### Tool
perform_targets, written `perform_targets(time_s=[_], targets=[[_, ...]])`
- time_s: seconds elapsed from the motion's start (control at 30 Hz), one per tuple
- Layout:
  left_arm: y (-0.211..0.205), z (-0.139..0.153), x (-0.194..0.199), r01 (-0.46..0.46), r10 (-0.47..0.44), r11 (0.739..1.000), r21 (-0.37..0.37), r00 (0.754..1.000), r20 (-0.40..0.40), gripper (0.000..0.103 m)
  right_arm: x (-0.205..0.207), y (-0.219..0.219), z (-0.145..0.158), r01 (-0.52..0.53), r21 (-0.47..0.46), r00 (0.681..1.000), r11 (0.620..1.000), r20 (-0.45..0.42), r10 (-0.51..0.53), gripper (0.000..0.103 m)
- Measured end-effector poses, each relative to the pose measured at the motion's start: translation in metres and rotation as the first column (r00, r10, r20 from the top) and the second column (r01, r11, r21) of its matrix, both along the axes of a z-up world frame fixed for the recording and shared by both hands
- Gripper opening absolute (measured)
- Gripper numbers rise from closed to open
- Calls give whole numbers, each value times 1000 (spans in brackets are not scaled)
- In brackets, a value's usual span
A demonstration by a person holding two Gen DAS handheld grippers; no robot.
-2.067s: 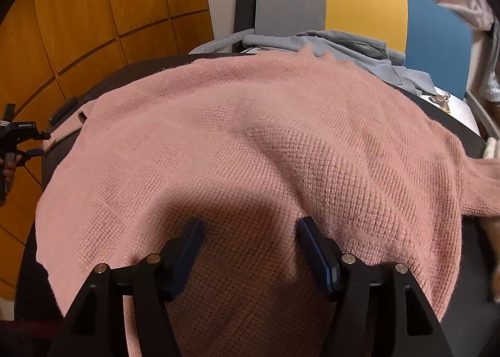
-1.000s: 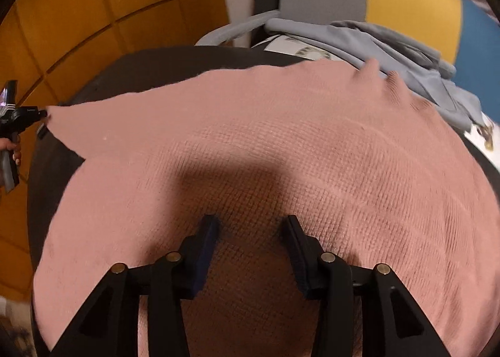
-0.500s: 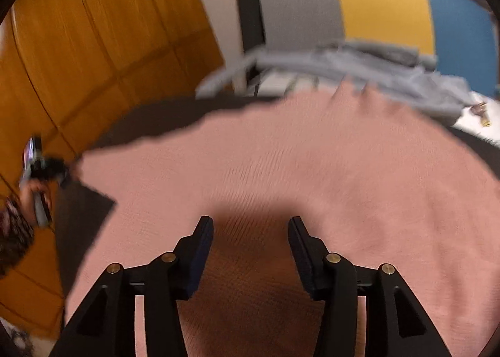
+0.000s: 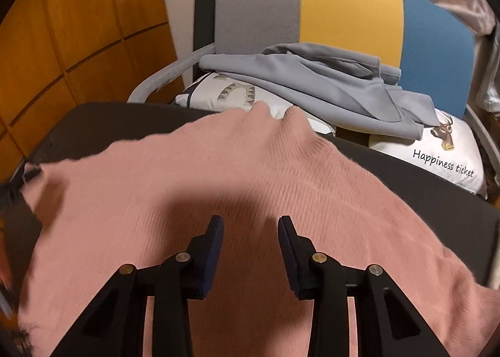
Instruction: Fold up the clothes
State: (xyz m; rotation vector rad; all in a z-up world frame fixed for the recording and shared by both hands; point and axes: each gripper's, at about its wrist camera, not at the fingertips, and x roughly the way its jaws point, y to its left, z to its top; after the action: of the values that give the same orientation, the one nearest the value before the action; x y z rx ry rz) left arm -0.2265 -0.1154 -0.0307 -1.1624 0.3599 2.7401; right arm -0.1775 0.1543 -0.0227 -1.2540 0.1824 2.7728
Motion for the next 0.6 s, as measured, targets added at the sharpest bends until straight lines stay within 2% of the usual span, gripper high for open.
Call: perform_targets(time_s=[0.07, 0.2, 0.27, 0.43, 0.53, 0.6], targets=[[8, -21, -15, -3, 6, 995, -100, 999, 32, 22, -9, 5, -6, 17, 5, 1000, 1000, 11, -18, 37], [7, -30, -32, -35, 37, 994, -107, 999, 12, 26, -26, 15, -19, 52, 15, 998, 999, 32, -53, 37], [12, -32, -42, -22, 23, 993, -119, 1000, 6, 26, -32, 19, -24, 66, 15, 997, 998, 36, -67, 37], [27, -39, -46, 8, -13, 980, -199, 1000, -22, 26, -27, 27, -25, 78, -22, 997, 997, 13, -78, 38], [20, -30, -40, 37, -37, 983, -177, 999, 3, 26, -26, 30, -24, 72, -39, 997, 997, 10, -72, 41], [5, -18, -26, 56, -52, 994, -98, 998, 42, 26, -24, 31, -15, 44, -42, 999, 998, 33, -43, 41]])
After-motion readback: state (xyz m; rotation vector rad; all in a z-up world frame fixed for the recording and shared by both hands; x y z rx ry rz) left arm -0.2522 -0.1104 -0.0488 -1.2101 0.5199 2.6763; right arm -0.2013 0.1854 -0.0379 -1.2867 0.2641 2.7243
